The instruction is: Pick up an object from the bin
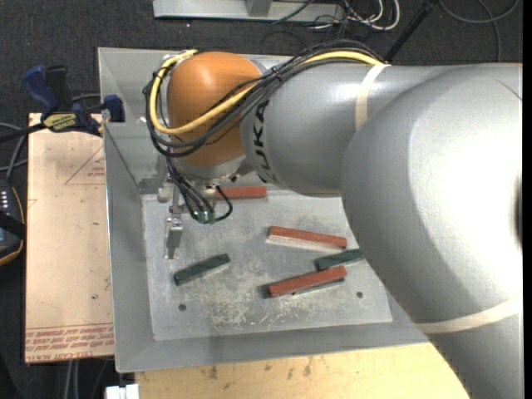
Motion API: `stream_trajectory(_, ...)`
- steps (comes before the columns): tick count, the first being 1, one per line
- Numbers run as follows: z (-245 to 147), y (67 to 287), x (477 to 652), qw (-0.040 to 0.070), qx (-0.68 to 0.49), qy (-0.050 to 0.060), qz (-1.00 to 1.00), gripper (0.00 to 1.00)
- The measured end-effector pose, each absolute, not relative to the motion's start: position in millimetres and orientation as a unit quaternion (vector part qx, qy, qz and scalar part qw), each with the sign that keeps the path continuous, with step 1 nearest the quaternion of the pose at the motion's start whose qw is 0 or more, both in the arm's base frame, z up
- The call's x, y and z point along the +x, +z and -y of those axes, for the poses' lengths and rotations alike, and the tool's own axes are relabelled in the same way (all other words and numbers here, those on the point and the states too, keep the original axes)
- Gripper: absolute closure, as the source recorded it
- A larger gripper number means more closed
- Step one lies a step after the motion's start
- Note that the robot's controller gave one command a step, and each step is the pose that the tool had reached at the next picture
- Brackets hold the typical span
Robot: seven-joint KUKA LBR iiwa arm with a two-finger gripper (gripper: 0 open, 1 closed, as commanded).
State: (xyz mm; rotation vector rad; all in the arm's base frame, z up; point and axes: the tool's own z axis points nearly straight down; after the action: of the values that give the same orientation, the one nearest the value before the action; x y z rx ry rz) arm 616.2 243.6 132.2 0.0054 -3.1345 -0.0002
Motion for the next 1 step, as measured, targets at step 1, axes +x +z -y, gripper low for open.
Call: stream_trajectory(1, -242.8, 137.3, 618.5, 0.000, 0.000, -0.001, 1.000, 0.00)
